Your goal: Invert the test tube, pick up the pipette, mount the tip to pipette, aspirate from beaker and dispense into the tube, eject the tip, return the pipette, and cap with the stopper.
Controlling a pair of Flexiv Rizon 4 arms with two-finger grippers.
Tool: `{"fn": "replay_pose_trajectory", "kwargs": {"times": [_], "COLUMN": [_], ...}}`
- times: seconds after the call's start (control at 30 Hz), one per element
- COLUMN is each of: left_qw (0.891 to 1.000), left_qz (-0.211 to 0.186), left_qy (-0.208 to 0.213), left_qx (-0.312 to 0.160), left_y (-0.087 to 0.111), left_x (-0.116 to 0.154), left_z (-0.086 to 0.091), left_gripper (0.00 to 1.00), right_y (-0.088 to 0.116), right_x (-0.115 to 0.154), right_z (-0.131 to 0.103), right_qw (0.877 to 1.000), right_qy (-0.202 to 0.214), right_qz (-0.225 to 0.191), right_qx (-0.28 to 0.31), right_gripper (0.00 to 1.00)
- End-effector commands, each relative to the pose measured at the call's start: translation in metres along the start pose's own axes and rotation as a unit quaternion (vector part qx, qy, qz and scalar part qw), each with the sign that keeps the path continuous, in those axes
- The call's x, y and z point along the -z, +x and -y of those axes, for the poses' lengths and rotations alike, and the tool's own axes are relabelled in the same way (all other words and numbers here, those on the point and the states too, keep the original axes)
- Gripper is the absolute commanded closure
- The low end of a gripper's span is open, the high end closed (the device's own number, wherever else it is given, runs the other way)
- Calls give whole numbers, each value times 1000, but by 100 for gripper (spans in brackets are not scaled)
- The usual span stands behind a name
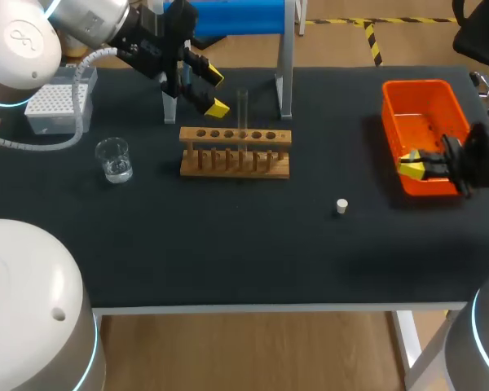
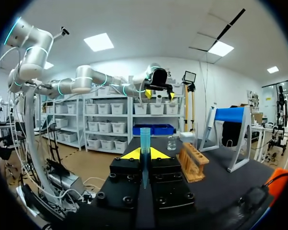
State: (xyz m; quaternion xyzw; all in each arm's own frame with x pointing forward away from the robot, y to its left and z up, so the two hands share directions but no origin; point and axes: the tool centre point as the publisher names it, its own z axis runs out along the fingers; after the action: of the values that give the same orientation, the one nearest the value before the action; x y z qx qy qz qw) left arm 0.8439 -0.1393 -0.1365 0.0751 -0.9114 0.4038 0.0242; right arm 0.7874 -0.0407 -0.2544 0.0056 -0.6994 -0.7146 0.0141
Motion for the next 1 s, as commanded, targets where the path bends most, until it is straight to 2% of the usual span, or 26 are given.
{"fn": "replay_pose_trajectory", "kwargs": {"times": [0.03,0.53,1.0], "left_qw": [1000,1000,1000], "left_qz": [-2,-2,-2], "left_qy": [-2,-2,-2], "left_qx": [1,1,1], "left_y": [0,0,0], "left_x": [1,1,1], "left_z": [1,1,1], "left_gripper": [0,0,0], "right_y": [3,3,3], "right_x": [6,-3,-4], "right_z": [2,7,7], "right_qw": [1000,1000,1000], "right_qy": [0,21,22], "right_qz": [0,14,15], "right_qx": [-1,-14,-16], "right_gripper": [100,100,100]}}
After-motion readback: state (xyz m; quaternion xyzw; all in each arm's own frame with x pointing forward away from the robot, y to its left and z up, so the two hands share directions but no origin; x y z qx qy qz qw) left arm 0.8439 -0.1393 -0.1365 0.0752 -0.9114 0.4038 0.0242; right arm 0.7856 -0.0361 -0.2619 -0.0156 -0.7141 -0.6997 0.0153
